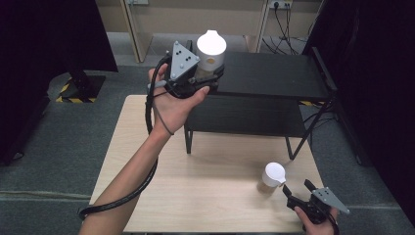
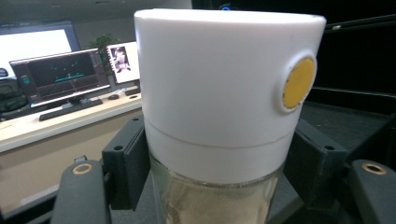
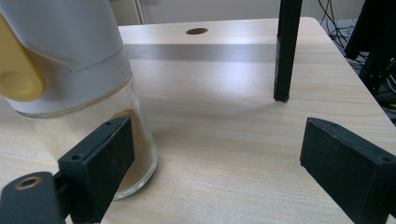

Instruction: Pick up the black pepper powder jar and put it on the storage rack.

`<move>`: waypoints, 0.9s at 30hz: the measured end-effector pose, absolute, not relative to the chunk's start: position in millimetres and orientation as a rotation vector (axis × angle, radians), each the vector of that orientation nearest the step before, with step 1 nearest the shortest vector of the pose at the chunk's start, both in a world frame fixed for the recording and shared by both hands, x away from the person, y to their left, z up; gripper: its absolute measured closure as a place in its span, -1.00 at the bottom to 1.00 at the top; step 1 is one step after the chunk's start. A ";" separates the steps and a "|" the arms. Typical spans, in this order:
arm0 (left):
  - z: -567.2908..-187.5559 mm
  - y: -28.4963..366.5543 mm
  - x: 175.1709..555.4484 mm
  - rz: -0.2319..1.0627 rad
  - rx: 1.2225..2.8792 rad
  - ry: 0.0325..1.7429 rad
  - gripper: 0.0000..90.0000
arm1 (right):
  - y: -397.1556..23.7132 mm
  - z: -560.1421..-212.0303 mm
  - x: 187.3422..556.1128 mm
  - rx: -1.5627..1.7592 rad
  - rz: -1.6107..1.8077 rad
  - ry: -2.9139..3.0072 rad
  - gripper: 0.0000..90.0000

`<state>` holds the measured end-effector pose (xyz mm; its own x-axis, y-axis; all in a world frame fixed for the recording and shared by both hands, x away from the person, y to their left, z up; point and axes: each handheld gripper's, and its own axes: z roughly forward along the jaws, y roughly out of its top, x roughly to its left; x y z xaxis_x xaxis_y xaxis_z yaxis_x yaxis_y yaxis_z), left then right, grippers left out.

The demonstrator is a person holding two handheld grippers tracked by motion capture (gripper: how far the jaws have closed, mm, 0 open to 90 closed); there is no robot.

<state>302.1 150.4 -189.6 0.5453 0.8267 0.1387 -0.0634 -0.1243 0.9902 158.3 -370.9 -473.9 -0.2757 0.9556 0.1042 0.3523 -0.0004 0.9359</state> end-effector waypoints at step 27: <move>-201.0 127.6 341.1 0.908 1.478 0.826 -0.32 | -371.4 -473.4 158.4 1.355 1.280 1.686 -0.77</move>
